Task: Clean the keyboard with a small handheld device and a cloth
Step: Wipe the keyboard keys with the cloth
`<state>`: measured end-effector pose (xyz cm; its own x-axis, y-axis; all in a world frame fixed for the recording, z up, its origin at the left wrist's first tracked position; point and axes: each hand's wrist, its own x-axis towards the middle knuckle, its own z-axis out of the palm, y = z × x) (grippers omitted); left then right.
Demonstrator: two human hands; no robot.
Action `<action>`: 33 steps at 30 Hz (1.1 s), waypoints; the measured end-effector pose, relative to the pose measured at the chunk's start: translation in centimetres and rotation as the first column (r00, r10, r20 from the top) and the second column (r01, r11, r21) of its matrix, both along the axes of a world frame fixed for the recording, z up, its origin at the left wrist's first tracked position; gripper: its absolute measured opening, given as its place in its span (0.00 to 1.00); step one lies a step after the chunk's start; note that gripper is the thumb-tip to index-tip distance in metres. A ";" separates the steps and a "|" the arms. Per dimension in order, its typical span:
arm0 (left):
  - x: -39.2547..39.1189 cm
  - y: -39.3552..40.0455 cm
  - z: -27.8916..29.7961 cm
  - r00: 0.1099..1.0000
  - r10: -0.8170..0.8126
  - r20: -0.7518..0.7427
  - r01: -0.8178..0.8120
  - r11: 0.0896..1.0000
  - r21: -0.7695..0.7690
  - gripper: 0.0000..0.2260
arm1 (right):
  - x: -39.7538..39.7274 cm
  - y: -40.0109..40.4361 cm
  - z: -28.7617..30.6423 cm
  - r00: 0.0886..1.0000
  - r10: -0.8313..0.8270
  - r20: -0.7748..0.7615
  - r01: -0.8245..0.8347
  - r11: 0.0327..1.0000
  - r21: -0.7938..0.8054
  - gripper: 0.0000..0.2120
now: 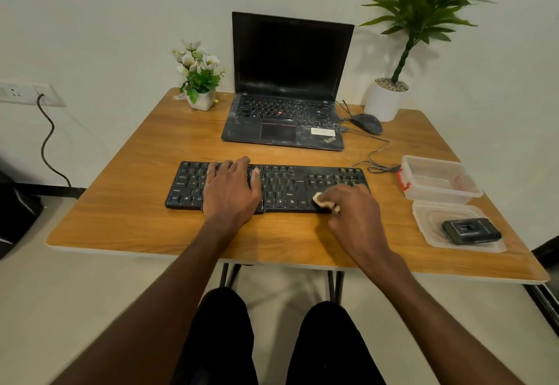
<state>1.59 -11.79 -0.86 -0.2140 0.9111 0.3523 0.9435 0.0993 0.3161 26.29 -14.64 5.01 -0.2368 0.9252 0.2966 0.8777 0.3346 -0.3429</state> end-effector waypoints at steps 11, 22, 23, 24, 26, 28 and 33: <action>-0.2 0.3 -0.2 1.000 0.000 -0.013 0.000 1.000 0.017 0.25 | 1.3 -1.3 -0.6 0.996 0.024 0.087 -0.017 0.997 -0.073 0.19; 0.2 -0.2 0.2 1.000 -0.015 -0.017 0.015 1.000 0.019 0.22 | 0.4 -1.1 -1.4 0.993 0.007 0.116 -0.004 1.000 -0.026 0.24; 0.2 -0.3 0.2 1.000 -0.021 -0.022 0.022 1.000 0.017 0.22 | 0.6 -1.1 -1.2 0.992 0.009 0.127 -0.004 0.999 -0.036 0.24; 0.2 -0.3 0.2 0.999 -0.027 -0.026 0.028 0.999 0.017 0.22 | 0.6 -1.0 -1.0 0.992 0.003 0.124 0.002 0.999 -0.039 0.23; 0.0 -0.4 0.1 0.999 -0.032 -0.021 0.032 0.999 0.017 0.22 | 0.1 -0.3 -0.6 0.998 -0.017 0.066 0.018 1.000 -0.021 0.23; 0.1 -0.4 0.2 0.999 -0.031 -0.016 0.031 0.999 0.020 0.22 | -1.2 0.3 -0.3 0.999 -0.019 -0.027 0.019 1.000 0.017 0.21; 0.3 -0.4 0.1 1.000 -0.017 -0.022 0.018 1.000 0.023 0.22 | -4.7 -1.6 -1.3 0.974 0.204 0.097 -0.203 0.979 -0.015 0.15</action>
